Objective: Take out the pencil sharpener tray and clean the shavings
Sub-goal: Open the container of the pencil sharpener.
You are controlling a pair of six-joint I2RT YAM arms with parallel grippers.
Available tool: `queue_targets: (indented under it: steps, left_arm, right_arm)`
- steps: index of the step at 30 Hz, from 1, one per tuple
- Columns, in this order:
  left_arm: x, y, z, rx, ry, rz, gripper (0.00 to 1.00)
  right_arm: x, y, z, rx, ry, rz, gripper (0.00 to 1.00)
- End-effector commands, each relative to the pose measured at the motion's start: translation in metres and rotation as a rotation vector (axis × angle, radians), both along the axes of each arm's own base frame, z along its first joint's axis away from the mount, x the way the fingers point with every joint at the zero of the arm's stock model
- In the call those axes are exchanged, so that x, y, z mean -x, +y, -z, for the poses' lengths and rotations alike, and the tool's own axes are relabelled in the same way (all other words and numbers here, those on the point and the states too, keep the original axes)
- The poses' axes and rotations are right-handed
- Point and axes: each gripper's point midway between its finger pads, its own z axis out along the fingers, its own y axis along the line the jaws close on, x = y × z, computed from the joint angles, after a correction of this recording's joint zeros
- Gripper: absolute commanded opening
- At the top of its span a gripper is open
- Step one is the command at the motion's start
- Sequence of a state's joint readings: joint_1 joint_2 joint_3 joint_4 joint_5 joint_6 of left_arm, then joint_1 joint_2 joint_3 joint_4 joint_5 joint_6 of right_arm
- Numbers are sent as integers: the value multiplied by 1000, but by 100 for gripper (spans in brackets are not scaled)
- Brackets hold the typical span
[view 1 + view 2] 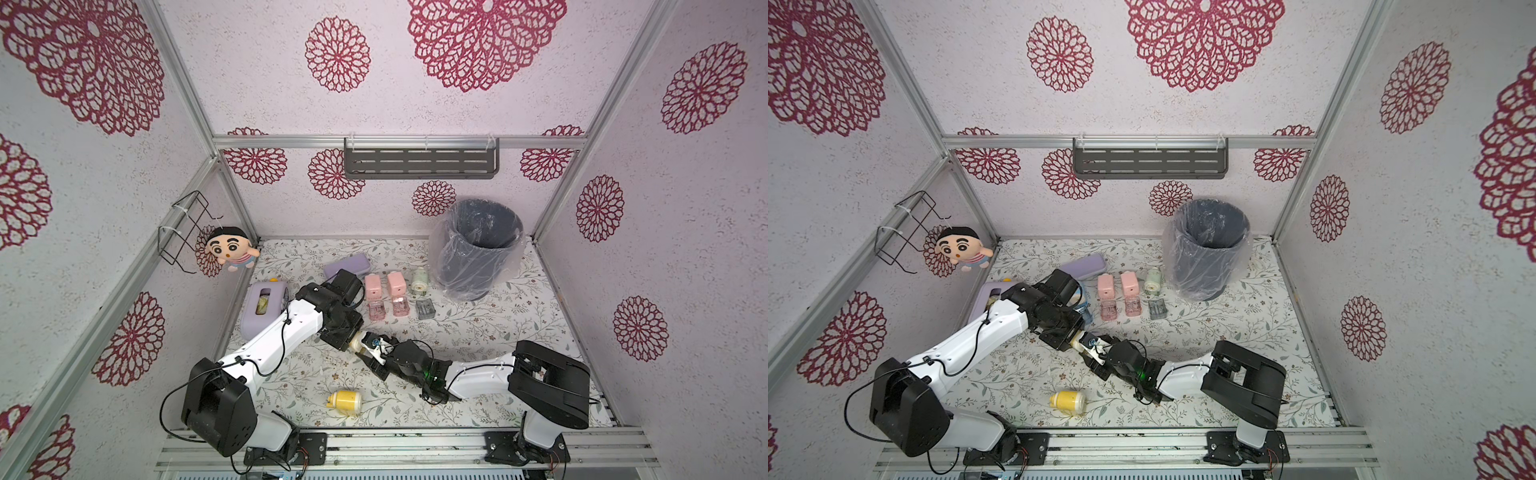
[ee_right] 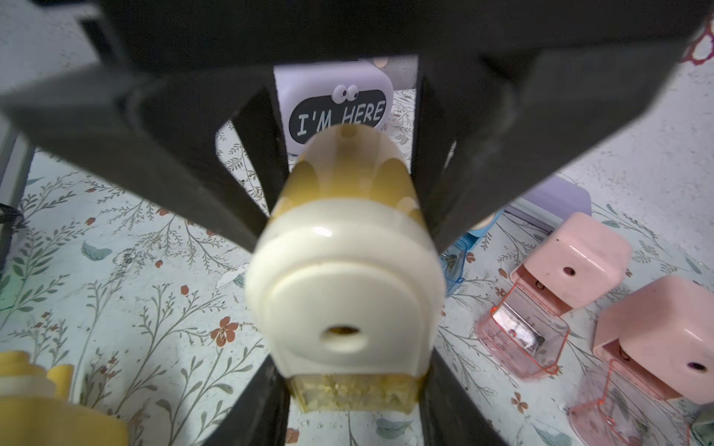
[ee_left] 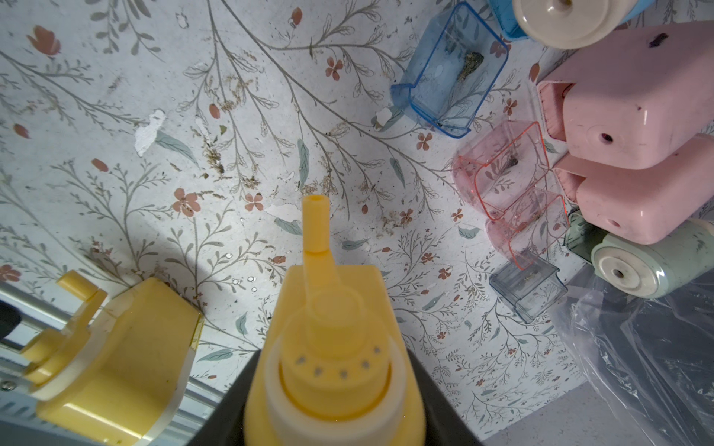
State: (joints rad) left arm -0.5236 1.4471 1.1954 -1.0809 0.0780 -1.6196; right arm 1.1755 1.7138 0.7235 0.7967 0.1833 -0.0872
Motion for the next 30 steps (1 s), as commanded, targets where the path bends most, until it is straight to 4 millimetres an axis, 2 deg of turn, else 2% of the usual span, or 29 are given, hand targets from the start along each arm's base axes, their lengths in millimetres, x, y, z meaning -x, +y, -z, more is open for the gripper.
queue_targets:
  steps: [1, 11, 30]
  left_arm:
    - [-5, 2, -1, 5, -10, -19, 36]
    - [-7, 18, -2, -85, -14, -35, 36]
    - [-11, 15, 3, -104, 3, -19, 35]
  right_arm:
    - [-2, 6, -20, -75, -10, 9, 42]
    - [3, -2, -23, -82, -16, 18, 42]
    - [8, -16, -20, -99, 0, 45, 47]
